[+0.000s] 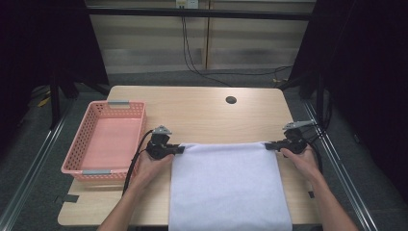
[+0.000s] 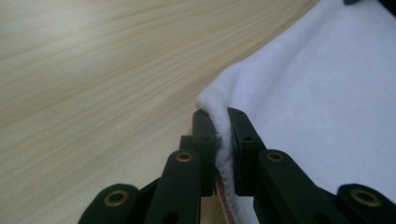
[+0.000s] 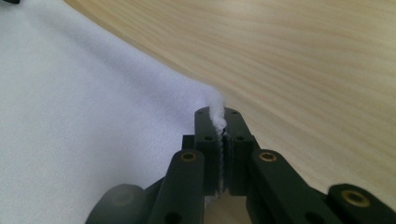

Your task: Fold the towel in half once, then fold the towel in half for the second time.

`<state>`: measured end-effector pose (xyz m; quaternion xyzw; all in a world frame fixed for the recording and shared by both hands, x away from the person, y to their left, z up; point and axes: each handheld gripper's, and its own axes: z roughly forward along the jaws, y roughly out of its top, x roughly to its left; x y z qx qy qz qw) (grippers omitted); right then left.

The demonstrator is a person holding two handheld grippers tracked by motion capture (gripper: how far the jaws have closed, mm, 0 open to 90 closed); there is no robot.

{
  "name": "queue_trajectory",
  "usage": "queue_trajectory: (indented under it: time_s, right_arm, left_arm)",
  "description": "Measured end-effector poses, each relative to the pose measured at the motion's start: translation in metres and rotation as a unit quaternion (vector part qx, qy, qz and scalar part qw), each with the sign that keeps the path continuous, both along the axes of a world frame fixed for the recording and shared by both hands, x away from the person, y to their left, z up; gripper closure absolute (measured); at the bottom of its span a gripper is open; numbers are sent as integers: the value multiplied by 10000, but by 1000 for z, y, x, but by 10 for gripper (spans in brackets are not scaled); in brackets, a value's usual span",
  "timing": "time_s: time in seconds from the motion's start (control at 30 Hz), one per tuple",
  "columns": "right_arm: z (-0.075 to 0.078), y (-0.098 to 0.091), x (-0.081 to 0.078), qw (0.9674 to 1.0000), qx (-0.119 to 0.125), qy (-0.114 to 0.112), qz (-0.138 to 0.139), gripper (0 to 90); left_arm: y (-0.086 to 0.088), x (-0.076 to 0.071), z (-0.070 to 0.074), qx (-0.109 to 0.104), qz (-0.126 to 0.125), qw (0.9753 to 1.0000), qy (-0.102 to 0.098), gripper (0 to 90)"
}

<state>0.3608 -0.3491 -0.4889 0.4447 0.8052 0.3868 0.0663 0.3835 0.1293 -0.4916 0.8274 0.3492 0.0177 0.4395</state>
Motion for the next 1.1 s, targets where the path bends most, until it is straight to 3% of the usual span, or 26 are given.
queue_trajectory:
  time_s: [0.1,0.23,0.53,0.6,0.7,0.8,1.1]
  right_arm:
    - [4,-2,0,9999,84,-99,13,865]
    - [10,-6,0,9994,305,-179,-27,865]
    - [24,-9,4,9980,449,-428,-101,865]
    - [27,-11,8,9977,485,-448,-145,866]
    - [33,-11,12,9970,526,-537,-187,865]
    - [38,-12,17,9969,490,-595,-180,865]
    - [59,-12,33,9955,532,-735,-285,866]
  left_arm:
    - [0,1,6,-58,-55,10000,-55,830]
    - [2,-1,17,-289,-142,9994,-99,830]
    - [2,10,32,-172,-60,9996,-202,830]
    - [2,15,34,-192,-4,9997,-182,830]
    - [0,19,42,-383,-4,9990,-244,830]
    - [-1,22,46,-288,-34,9991,-309,830]
    - [1,42,69,-295,161,9982,-487,829]
